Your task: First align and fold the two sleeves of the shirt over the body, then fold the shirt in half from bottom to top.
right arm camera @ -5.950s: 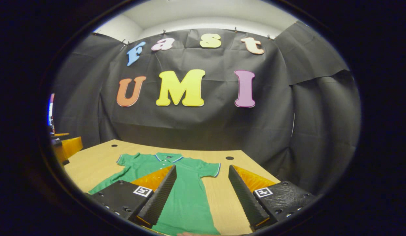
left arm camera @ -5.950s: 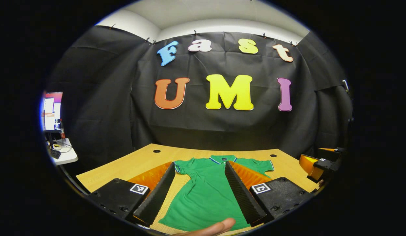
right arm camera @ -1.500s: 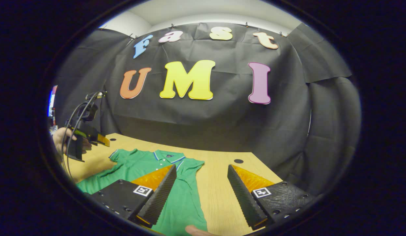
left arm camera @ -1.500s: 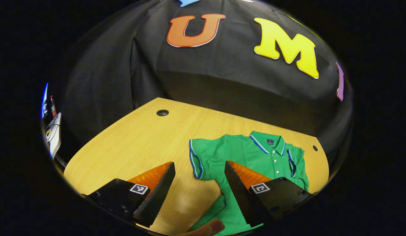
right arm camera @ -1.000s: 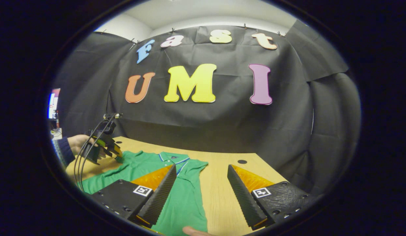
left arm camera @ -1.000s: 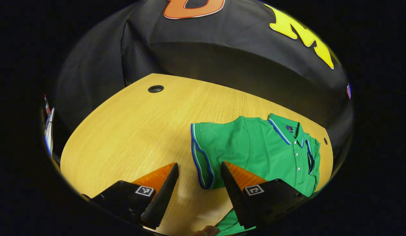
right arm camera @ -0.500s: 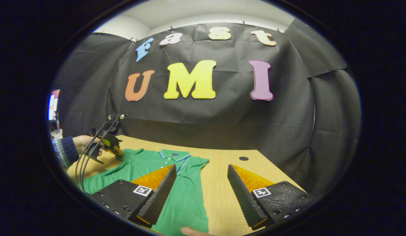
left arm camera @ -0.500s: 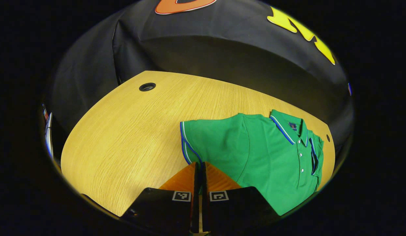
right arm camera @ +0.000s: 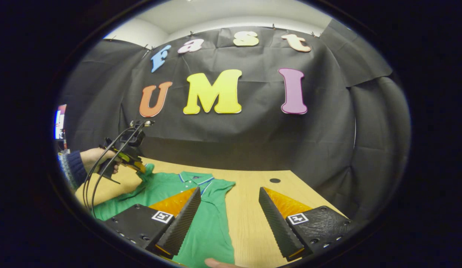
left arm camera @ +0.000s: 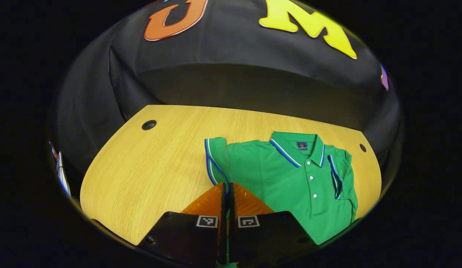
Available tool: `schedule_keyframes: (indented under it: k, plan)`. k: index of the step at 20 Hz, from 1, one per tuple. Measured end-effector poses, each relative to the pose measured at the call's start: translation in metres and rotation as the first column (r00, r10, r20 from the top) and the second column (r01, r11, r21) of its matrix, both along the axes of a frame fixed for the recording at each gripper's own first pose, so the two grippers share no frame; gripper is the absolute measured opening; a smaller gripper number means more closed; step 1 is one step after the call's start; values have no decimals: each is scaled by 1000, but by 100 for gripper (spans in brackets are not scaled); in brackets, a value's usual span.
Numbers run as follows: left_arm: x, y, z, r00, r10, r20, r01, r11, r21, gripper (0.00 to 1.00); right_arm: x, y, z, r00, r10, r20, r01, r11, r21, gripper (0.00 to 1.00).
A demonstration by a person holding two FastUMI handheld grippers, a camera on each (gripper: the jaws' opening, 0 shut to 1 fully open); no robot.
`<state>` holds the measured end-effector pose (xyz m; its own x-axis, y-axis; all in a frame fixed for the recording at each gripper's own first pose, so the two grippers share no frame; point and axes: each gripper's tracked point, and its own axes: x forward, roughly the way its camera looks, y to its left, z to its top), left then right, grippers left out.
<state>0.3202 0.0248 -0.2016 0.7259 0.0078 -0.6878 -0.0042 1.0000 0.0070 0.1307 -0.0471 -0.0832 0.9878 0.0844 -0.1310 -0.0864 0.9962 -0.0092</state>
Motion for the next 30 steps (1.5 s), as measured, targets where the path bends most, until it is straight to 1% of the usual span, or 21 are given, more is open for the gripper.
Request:
schedule_keyframes:
  k: [2, 3, 4, 5, 7, 8, 9, 10, 11, 12, 13, 14, 16, 17, 18, 19, 21, 24, 26, 27, 30]
  plan:
    - [-2, -30, -4, 997, -82, 3, 81, 996, 45, 5, 0, -2, 1, 1000, -4, 3, 4, 1000, -8, 97]
    - [-1, -38, -4, 994, -112, 7, 111, 991, 78, 6, -1, -3, 2, 1000, -7, 6, 7, 1000, -11, 93]
    - [-2, -46, -6, 991, -133, 2, 132, 985, 109, 7, 0, -4, 2, 1000, -10, 8, 10, 1000, -12, 97]
    - [-5, -53, -9, 989, -149, -10, 149, 981, 120, 12, -1, -5, 3, 1000, -12, 8, 13, 1000, -10, 96]
    - [-6, -63, -5, 991, -133, 10, 132, 987, 90, 67, -1, -5, 2, 1000, -10, 5, 10, 1000, -3, 95]
    - [-7, -66, 1, 992, -123, 31, 120, 991, 64, 74, -1, -3, 1, 1000, -7, 1, 7, 1000, -1, 95]
    - [-9, -68, 7, 992, -115, 51, 113, 993, 39, 76, -1, -2, 0, 1000, -4, -2, 4, 1000, -3, 95]
    - [-14, -67, 14, 992, -107, 69, 106, 994, 20, 70, -1, -1, 0, 1000, -3, -3, 3, 1000, -7, 95]
    - [-18, -65, 21, 991, -99, 86, 99, 995, 12, 75, -3, 0, 2, 1000, -2, -1, 2, 1000, -12, 95]
    - [-23, -61, 28, 990, -95, 106, 93, 995, 24, 76, -4, 2, 2, 1000, -1, 0, 1, 1000, -16, 95]
    - [-28, -54, 36, 987, -88, 132, 82, 995, 54, 84, -6, 5, 4, 1000, 6, 0, -6, 1000, -16, 95]
    - [-33, -49, 46, 983, -86, 165, 73, 994, 81, 76, -9, 9, 6, 1000, 18, 1, -18, 1000, -14, 95]
    - [-51, -50, 63, 972, -82, 219, 67, 995, 74, 77, -15, 12, 15, 999, 31, 17, -31, 999, -19, 95]
    - [-61, -51, 70, 968, -68, 243, 56, 997, 54, 89, -17, 12, 20, 999, 31, 27, -31, 999, -23, 95]
    - [-73, -53, 76, 965, -62, 256, 56, 998, 32, 92, -20, 13, 22, 999, 31, 32, -31, 999, -26, 95]
    - [-85, -54, 83, 959, -63, 276, 61, 998, 13, 100, -22, 15, 25, 999, 30, 33, -30, 999, -27, 97]
    - [-110, -57, 94, 947, -79, 313, 85, 996, -6, 99, -30, 14, 29, 999, 19, 29, -18, 999, -33, 97]
    - [-153, -52, 104, 932, -107, 347, 115, 993, -3, 99, -43, 12, 45, 999, -12, 51, 14, 999, -35, 97]
    - [-183, -44, 112, 917, -125, 378, 135, 991, 0, 99, -55, 16, 52, 999, -3, 53, 4, 1000, -27, 97]
    - [-197, -36, 117, 910, -121, 398, 132, 991, 2, 99, -62, 17, 56, 998, 13, 59, -10, 999, -41, 95]
    - [-234, -14, 121, 897, -97, 431, 123, 992, -31, 99, -80, 4, 60, 997, -10, 80, 18, 996, -90, 96]
